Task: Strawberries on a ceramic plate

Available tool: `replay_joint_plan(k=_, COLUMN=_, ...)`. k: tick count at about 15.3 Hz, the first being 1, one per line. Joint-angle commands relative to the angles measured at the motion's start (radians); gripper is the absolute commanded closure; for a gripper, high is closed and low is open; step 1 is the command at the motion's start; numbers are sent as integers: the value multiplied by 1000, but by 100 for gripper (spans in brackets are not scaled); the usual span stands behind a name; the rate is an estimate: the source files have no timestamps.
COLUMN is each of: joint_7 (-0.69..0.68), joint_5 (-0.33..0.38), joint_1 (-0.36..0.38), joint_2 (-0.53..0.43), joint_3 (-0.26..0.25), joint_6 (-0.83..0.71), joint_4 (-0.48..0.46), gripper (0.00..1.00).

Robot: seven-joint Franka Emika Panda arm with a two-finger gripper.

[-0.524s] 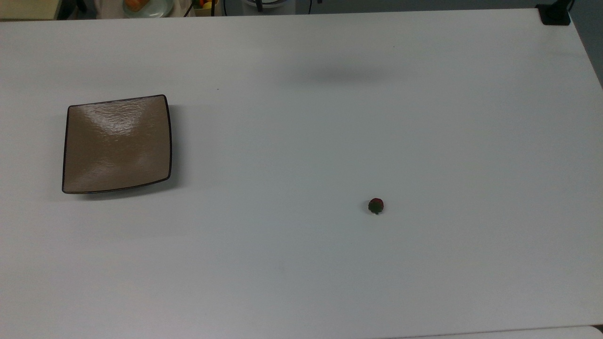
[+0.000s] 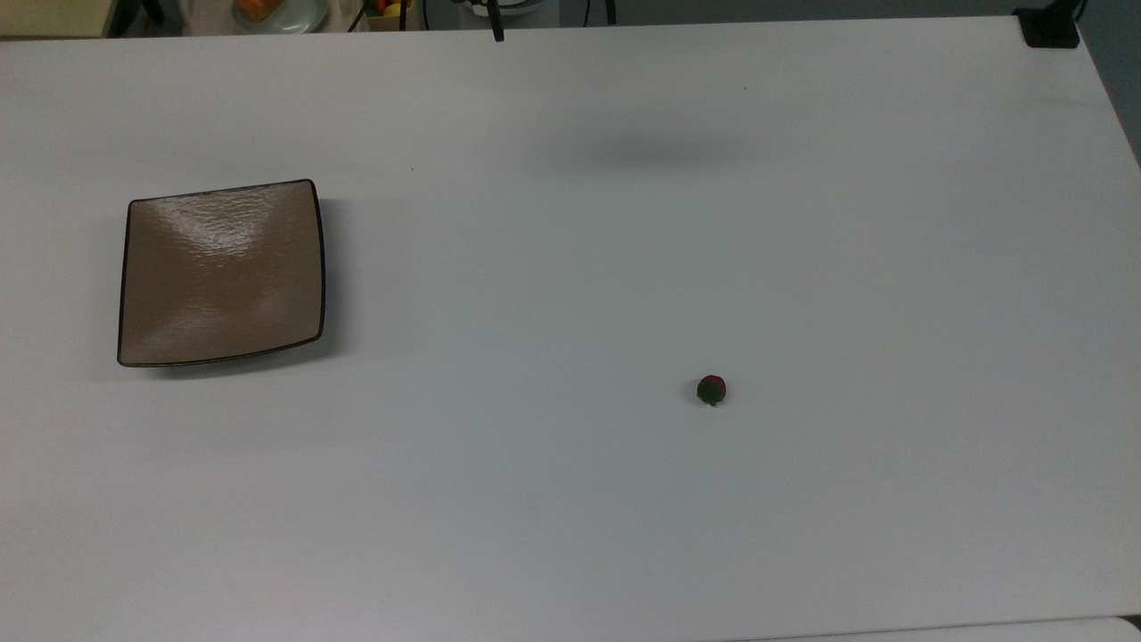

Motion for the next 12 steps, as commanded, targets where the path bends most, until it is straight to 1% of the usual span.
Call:
replay_joint_plan(k=1, joint_7=27, joint_5=-8, joint_1=11, joint_2=-8, joint_3=0, joint_6=27, joint_4=-15, gripper=0)
replay_joint_plan(k=3, joint_7=26, joint_5=-5, joint_1=14, joint_2=13, joint_3=0, joint_6=48, joint_4=-9, gripper=0)
replay_joint_plan(k=5, joint_7=29, joint_5=3, joint_1=20, joint_2=32, joint_3=0, joint_6=128, joint_4=-9, gripper=0)
replay_joint_plan(k=7, joint_7=29, joint_5=11, joint_1=31, joint_2=56, joint_3=0, joint_6=175, joint_4=-4, gripper=0)
replay_joint_plan(k=9, joint_7=48, joint_5=17, joint_1=39, joint_2=96, joint_3=0, joint_6=183, joint_4=26, gripper=0)
replay_joint_plan(k=11, joint_7=101, joint_5=15, joint_1=48, joint_2=133, joint_3=0, joint_6=196, joint_4=63, gripper=0)
replay_joint_plan(k=12, joint_7=113, joint_5=17, joint_1=48, joint_2=147, joint_3=0, joint_6=226, joint_4=67, gripper=0)
